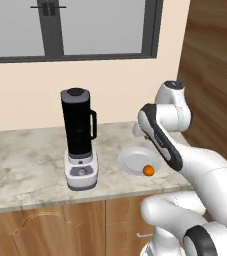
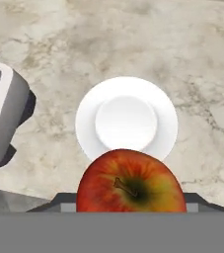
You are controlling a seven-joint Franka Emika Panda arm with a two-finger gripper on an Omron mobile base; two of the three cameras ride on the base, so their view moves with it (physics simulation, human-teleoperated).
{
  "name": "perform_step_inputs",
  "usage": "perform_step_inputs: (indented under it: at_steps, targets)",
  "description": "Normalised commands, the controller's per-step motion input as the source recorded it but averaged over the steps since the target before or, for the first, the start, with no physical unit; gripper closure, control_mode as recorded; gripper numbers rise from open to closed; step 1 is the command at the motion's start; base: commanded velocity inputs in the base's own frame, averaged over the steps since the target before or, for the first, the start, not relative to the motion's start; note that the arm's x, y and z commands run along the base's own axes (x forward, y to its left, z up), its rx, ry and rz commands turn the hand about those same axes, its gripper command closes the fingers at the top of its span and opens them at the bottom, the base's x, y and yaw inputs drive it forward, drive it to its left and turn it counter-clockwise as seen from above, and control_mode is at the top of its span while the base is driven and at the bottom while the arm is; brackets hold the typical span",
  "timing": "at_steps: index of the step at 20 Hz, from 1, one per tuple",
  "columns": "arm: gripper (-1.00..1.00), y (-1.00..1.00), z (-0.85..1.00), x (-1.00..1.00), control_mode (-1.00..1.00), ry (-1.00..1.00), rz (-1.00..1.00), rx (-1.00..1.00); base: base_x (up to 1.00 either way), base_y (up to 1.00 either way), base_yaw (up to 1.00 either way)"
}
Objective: Pick the tangerine and apple from the fridge and place them on the plate next to the blender to make a fruit smoothie.
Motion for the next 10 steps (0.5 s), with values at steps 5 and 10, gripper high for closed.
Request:
perform_step_inputs:
  at_steps: [5,10]
  targets:
    - [1.00,0.01,-1.00,0.58,-1.00,0.12,-0.06,0.00,0.00,0.00,0.00]
    - [1.00,0.04,-1.00,0.56,-1.00,-0.02,-0.05,-0.04,0.00,0.00,0.00]
